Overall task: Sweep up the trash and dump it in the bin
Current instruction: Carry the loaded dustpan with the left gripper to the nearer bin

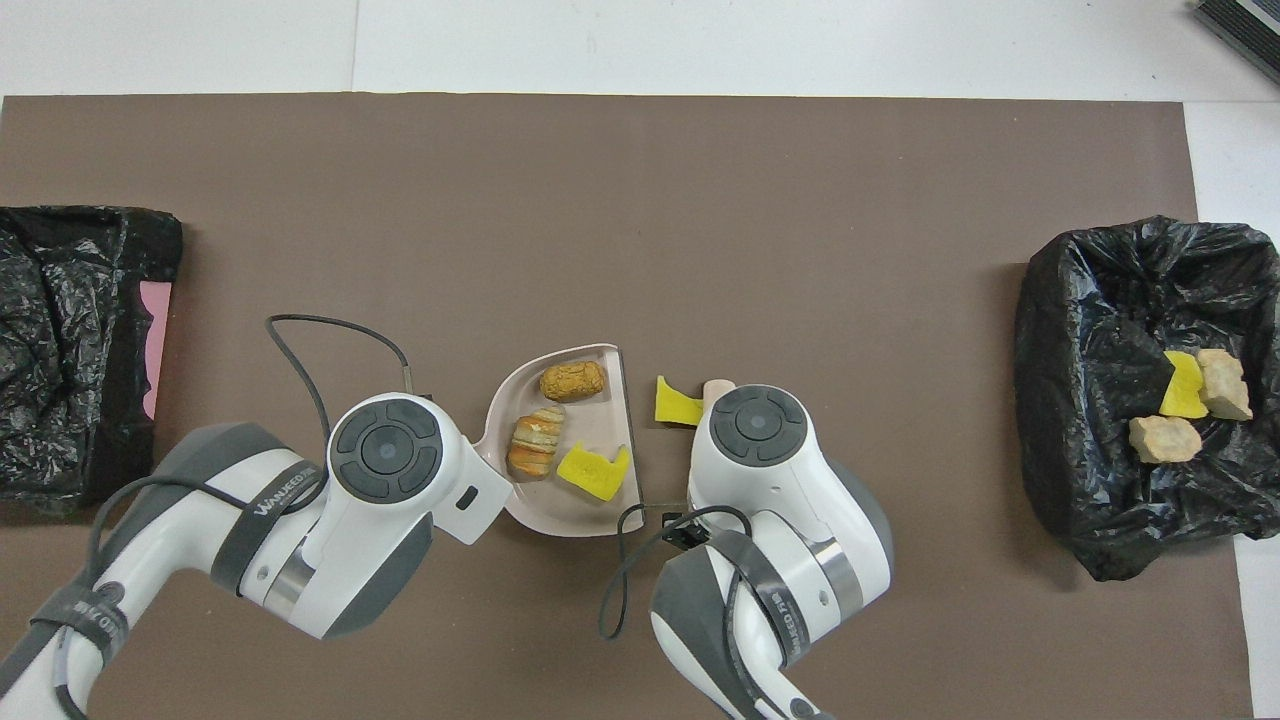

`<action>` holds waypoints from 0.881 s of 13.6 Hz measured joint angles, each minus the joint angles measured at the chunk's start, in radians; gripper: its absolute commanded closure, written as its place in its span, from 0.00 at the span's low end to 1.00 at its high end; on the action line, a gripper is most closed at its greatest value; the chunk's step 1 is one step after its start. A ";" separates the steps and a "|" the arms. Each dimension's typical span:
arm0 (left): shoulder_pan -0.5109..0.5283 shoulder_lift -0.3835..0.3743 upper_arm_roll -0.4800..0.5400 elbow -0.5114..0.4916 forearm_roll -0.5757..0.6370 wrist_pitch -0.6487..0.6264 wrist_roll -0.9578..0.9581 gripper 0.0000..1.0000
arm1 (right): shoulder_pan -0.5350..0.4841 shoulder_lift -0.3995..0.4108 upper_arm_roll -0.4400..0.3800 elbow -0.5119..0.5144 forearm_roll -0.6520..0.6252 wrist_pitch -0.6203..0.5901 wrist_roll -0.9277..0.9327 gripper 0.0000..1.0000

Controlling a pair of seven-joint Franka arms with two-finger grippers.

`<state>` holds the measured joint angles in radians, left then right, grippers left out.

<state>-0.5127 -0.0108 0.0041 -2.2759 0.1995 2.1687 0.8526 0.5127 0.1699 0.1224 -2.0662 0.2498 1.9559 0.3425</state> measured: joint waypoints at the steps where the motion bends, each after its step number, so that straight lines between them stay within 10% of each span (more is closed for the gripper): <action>1: 0.001 0.000 0.000 0.000 0.000 0.000 0.000 1.00 | 0.012 0.000 0.000 0.000 0.043 0.021 -0.061 1.00; 12: 0.062 0.000 0.005 0.024 0.005 0.001 0.015 1.00 | -0.094 -0.025 -0.010 0.010 0.059 -0.087 -0.350 1.00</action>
<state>-0.4506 -0.0105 0.0094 -2.2516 0.2044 2.1702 0.8671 0.4184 0.1452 0.1120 -2.0561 0.3086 1.8692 -0.0072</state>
